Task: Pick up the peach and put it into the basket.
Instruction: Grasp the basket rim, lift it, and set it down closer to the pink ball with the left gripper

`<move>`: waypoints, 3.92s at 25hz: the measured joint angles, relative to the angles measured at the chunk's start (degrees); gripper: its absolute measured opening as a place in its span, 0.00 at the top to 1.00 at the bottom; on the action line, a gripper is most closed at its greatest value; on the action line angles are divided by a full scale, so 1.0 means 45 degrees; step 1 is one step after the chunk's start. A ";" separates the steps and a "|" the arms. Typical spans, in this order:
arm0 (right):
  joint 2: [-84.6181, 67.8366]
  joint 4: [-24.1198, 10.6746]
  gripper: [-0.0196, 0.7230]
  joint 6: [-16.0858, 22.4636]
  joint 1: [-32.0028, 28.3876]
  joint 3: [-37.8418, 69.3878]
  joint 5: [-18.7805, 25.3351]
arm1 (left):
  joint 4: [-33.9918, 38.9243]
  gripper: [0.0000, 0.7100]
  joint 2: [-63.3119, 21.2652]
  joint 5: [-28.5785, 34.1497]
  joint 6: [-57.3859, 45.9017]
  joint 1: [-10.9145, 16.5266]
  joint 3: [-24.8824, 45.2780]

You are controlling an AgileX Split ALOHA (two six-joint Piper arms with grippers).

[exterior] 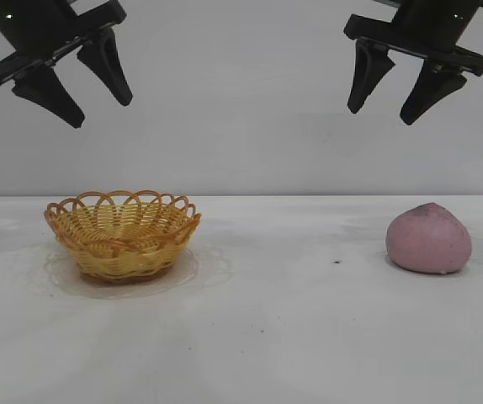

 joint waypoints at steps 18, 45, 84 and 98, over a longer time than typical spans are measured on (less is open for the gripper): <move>0.0000 -0.0025 0.27 0.0000 0.0000 0.0000 0.0000 | 0.2292 0.38 0.0106 0.2562 0.1221 0.0000 -0.1433; 0.0000 -0.0346 0.27 0.0000 0.0000 0.0000 0.0123 | 0.7804 0.38 0.4961 0.8244 0.1271 -0.2096 -0.7883; 0.0000 -0.0600 0.27 0.0000 -0.0286 0.0000 0.0061 | 0.3246 1.00 0.2575 0.5852 -0.6226 -0.2114 -0.3306; 0.0000 -0.0577 0.27 0.0000 -0.0286 0.0000 0.0000 | 0.0165 1.00 0.1979 0.2168 -0.6211 -0.2125 0.0661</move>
